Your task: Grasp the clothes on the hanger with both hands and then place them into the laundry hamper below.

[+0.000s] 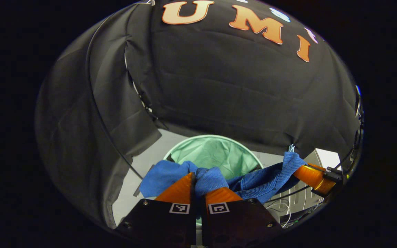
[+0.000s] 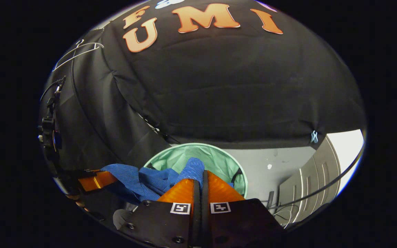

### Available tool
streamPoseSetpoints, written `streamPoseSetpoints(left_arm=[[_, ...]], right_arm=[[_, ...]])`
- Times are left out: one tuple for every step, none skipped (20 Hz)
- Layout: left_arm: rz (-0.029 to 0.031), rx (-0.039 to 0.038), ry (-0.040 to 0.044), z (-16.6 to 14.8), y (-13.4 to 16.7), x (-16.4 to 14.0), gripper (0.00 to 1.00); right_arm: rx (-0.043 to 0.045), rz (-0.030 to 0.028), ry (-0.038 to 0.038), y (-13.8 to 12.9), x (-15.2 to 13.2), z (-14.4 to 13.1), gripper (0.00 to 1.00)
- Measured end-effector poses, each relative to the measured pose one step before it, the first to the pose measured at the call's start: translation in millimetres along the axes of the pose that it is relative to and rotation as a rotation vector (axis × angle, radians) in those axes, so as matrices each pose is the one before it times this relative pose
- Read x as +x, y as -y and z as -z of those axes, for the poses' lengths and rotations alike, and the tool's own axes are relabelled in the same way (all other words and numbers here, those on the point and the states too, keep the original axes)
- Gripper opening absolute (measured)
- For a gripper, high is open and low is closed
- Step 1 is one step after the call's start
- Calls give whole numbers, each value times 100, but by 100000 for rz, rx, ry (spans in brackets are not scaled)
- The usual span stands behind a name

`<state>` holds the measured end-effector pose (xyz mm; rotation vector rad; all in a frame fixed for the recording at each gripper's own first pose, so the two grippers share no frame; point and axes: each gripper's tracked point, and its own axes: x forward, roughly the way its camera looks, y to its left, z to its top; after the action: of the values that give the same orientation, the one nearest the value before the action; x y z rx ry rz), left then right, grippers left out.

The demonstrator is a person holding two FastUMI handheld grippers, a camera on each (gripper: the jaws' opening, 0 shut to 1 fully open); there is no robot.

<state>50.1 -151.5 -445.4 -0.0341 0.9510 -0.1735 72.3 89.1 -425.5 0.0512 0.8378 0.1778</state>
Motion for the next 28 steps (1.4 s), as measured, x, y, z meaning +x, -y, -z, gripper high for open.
streamPoseSetpoints(left_arm=[[-726,-857,-2189,866,-82,-33,7],[-794,-1031,-2256,883,-116,148,7],[-1763,-1037,-2501,981,-525,216,7],[-529,-1195,-2332,724,-284,105,7],[131,-1710,-1303,637,53,63,7],[-338,-1858,-651,84,-281,-379,8],[467,-1417,300,36,44,39,29],[-180,-592,300,-73,43,-339,26],[-313,0,764,-97,-131,-429,45],[600,221,1140,-125,213,-421,65],[572,143,1098,-211,271,-490,61],[213,240,1229,-363,181,-531,61],[-199,473,1040,-334,5,-212,61],[609,735,997,-296,197,-427,63],[447,710,552,-61,377,-483,65],[55,200,1136,-365,95,-593,74],[50,-215,1053,-167,71,-487,83],[778,-723,972,-225,116,-373,85],[1228,-1111,1338,-242,143,-469,86],[278,-1134,1060,-293,-72,-564,86],[-146,-606,1492,-319,-150,-506,86],[-1347,271,1588,-393,-345,-534,86],[-2300,208,2803,-765,-632,-705,88],[-2388,178,4061,-1137,-447,-757,90],[-376,17,4134,-1506,163,-717,95],[458,-481,3785,-1301,273,-666,95],[826,-845,3771,-1527,275,-1194,95],[1034,-968,3832,-1577,281,-973,95]], right_arm=[[1077,345,-1911,541,-35,1071,7],[426,-464,-2558,20,215,984,8],[-9,215,-2680,37,123,908,8],[-290,1165,-1018,343,331,591,8],[-178,1291,-680,217,240,574,8],[28,602,-431,-5,-71,-121,8],[243,-133,245,-231,-596,-142,11],[658,-853,741,-281,-506,-327,13],[393,-668,1182,-215,-443,-113,13],[-592,548,973,-32,-255,-193,21],[-819,762,1051,271,-614,-291,30],[-628,1028,1188,127,-606,-424,38],[605,-749,1245,-528,-330,-352,26],[162,-126,679,-136,-431,-203,38],[-1,-356,568,-83,-414,-32,51],[-87,-244,760,-75,-505,-73,51],[54,-2,672,-100,-571,278,49],[192,182,499,-85,-421,8,49],[158,317,452,183,-326,-191,49],[-180,562,662,219,-492,-272,60],[-17,-341,1313,-66,-627,-405,49],[-211,-9,1385,-53,-531,-390,59],[-181,-41,1890,26,-483,-633,68],[-375,226,1462,39,-560,-702,77],[-165,354,1802,95,-431,-534,82],[-330,300,2413,-131,-506,-924,98],[-641,382,2715,-45,-614,-1172,99],[-893,121,2368,-70,-648,-909,99]])
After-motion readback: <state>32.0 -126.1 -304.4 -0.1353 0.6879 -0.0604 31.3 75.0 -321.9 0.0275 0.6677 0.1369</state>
